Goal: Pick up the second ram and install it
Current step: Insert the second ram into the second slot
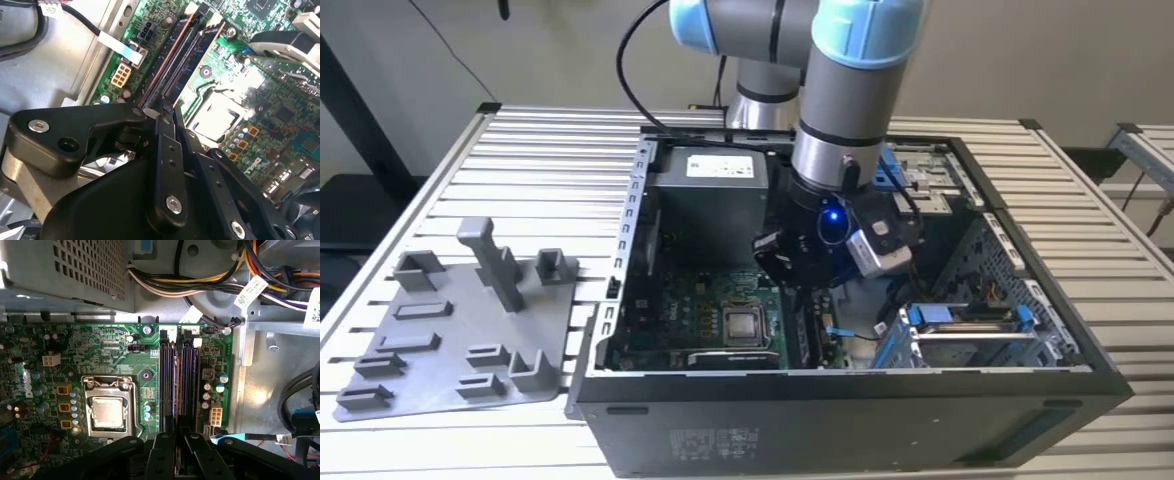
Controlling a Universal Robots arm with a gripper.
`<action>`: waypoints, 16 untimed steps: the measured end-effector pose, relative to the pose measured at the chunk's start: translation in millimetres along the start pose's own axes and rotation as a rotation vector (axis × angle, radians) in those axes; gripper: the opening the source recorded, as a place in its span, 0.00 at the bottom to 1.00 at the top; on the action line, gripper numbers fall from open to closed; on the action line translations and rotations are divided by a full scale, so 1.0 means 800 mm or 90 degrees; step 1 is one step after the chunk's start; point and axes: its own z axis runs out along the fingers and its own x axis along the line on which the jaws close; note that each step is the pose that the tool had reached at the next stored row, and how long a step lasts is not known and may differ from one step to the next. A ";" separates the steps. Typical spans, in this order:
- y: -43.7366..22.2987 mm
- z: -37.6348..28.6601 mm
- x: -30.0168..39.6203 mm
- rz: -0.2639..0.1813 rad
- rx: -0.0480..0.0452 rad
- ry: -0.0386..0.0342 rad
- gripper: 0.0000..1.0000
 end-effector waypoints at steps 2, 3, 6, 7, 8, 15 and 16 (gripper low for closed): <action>0.0011 0.0001 0.0008 0.000 0.0003 -0.0001 0.14; 0.0010 0.0002 0.0015 0.000 0.0005 0.0000 0.14; 0.0012 0.0010 0.0019 0.000 0.0008 -0.0001 0.14; 0.0012 0.0014 0.0019 0.000 0.0008 -0.0001 0.14; 0.0013 0.0019 0.0019 0.000 0.0008 -0.0001 0.14; 0.0014 0.0028 0.0020 0.000 0.0009 0.0000 0.14; 0.0014 0.0028 0.0020 0.000 0.0009 0.0000 0.14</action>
